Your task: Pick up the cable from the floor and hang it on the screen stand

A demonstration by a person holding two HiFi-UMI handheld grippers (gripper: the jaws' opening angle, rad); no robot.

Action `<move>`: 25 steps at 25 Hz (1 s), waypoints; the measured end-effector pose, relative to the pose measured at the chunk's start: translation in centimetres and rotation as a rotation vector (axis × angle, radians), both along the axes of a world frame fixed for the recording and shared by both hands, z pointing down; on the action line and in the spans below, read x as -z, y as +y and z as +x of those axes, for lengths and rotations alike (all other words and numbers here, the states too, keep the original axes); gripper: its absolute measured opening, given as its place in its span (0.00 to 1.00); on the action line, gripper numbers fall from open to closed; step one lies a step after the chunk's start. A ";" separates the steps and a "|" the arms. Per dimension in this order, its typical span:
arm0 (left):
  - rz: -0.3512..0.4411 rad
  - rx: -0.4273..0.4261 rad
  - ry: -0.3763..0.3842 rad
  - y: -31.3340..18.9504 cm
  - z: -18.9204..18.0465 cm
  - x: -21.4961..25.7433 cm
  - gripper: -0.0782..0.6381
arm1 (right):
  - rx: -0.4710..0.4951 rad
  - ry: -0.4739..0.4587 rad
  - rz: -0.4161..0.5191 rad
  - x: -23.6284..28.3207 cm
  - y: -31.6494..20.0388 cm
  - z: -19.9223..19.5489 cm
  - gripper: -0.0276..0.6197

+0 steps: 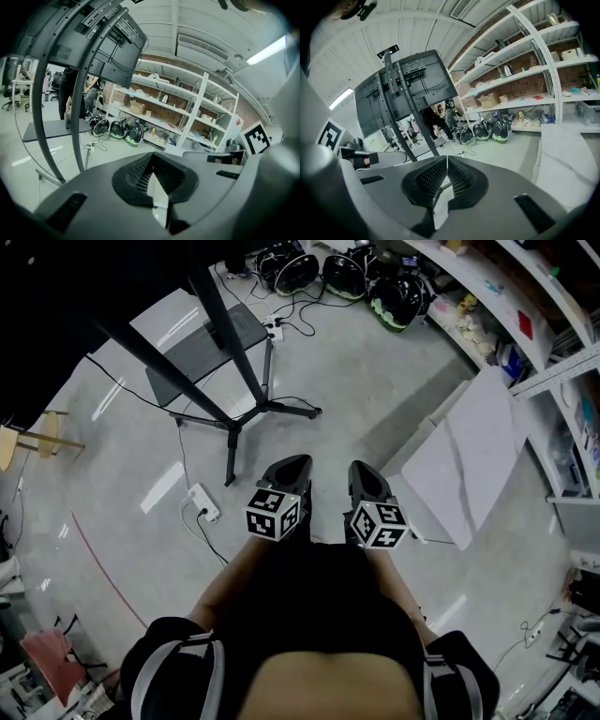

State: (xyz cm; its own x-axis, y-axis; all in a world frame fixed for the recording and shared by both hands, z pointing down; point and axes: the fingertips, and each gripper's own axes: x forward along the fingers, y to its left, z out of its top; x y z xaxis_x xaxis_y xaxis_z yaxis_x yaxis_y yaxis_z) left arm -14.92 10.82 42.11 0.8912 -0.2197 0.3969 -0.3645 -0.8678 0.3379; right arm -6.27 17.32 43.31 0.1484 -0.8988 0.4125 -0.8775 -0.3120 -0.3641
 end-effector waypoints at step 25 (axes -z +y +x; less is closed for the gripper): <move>-0.011 -0.074 -0.141 -16.5 9.5 -2.1 0.12 | -0.029 -0.099 -0.038 -1.9 -17.0 9.4 0.08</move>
State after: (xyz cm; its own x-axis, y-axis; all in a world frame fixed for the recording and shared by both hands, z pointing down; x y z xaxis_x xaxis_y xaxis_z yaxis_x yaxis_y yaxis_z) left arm -5.43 -5.69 44.20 0.8400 -0.1506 0.5212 -0.3441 -0.8906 0.2973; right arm 3.09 0.33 45.24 0.1312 -0.8780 0.4602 -0.8283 -0.3522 -0.4358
